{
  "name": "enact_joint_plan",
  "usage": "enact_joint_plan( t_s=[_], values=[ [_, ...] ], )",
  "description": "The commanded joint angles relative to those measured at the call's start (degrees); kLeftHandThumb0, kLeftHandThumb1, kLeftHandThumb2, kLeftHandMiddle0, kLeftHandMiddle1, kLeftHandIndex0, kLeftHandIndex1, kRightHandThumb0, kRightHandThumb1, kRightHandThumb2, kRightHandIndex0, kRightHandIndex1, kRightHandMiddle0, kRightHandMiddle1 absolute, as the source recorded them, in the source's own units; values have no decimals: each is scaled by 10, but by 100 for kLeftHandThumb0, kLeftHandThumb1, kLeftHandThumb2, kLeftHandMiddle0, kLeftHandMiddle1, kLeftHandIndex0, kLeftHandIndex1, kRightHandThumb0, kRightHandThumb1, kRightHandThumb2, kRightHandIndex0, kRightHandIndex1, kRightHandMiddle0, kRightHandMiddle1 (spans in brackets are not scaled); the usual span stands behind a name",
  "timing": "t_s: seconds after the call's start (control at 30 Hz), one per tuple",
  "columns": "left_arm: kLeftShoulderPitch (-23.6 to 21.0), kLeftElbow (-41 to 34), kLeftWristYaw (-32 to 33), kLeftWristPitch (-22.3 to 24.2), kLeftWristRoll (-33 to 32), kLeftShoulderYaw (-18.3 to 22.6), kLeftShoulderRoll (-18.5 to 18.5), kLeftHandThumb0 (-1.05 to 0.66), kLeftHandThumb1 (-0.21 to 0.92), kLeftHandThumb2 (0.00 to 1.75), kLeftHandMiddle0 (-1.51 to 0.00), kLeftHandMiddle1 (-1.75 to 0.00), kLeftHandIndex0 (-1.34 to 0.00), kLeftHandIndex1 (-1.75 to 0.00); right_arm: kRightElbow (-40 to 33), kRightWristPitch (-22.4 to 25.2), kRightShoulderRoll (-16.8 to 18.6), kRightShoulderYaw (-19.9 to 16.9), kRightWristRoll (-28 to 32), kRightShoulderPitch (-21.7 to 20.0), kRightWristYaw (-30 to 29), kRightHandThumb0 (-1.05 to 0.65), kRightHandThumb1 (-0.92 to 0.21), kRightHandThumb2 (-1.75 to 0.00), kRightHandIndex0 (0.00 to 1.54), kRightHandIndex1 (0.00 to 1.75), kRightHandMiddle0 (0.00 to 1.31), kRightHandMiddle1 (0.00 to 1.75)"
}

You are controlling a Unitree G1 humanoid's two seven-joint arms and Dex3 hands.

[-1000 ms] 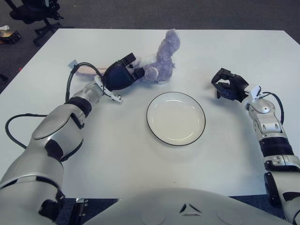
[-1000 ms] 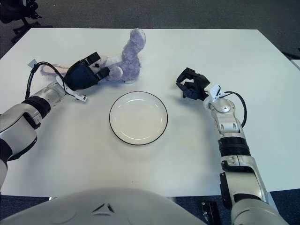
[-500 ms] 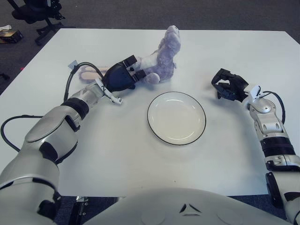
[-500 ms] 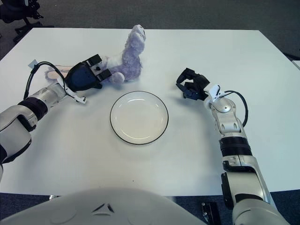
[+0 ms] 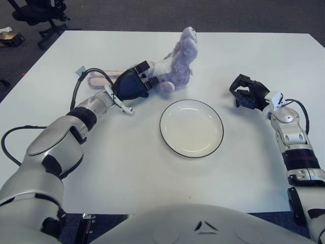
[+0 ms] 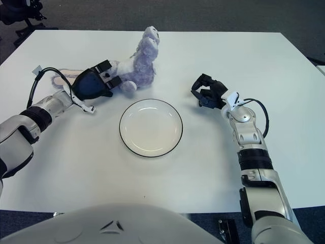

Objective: Put the doll into the plate.

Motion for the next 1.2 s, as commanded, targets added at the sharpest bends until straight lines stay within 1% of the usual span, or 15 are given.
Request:
enact_joint_plan(
  t_s=[0.0,0.03,0.07,0.1,0.13,0.27,0.37,0.47,0.63,0.77,0.93,1.0,1.17],
  values=[
    [22,-60,-255,-127,-182,70,49,-37,91,12,-39,-99,-42,-76,31,37,8,13,-13,33,4,-35,-92,-48,71,153,23,170],
    [23,-72,-318,-126,-240,84,55,-43,91,11,-40,-86,-44,-64,31,37,9,14,-14,33,4,-35,-92,-48,71,153,23,170],
    [25,-82,-364,-126,-283,96,59,-48,92,13,-43,-70,-45,-54,31,37,9,14,-15,33,4,-35,-92,-48,71,153,24,170],
    [26,-92,-393,-125,-313,106,65,-49,92,14,-45,-62,-46,-50,31,38,9,14,-15,33,4,-35,-92,-48,71,152,24,170],
    [27,-99,-411,-125,-331,113,69,-53,92,16,-50,-45,-48,-40,31,38,9,14,-15,33,3,-35,-92,-48,71,152,24,169],
    [33,-114,-414,-135,-358,138,75,-55,92,18,-54,-31,-50,-32,35,36,9,16,-17,30,3,-35,-92,-47,72,152,24,169],
    [41,-121,-403,-126,-361,162,73,-56,92,18,-55,-27,-50,-29,34,35,7,20,-22,29,3,-35,-92,-47,72,151,24,169],
    [47,-133,-414,-117,-367,187,71,-56,92,18,-55,-25,-50,-28,36,33,6,23,-25,28,2,-35,-92,-47,72,151,24,169],
    [65,-168,-426,-98,-377,257,59,-57,92,18,-54,-22,-47,-26,39,29,3,29,-28,27,2,-35,-92,-47,72,150,25,169],
    [75,-175,-429,-107,-380,295,43,-58,92,18,-53,-20,-45,-24,42,27,2,30,-29,26,3,-35,-92,-47,72,149,25,169],
    [66,-178,-437,-133,-404,341,24,-60,92,15,-51,-16,-42,-22,44,24,-1,33,-33,24,6,-35,-92,-47,72,148,25,169],
    [63,-180,-446,-137,-412,354,19,-61,92,11,-50,-14,-40,-20,44,24,-2,34,-35,24,7,-35,-92,-47,72,148,24,169],
    [58,-205,-497,-121,-445,387,16,-64,91,5,-47,-9,-36,-16,44,23,-4,36,-38,23,9,-35,-92,-47,72,147,24,169]
  ],
)
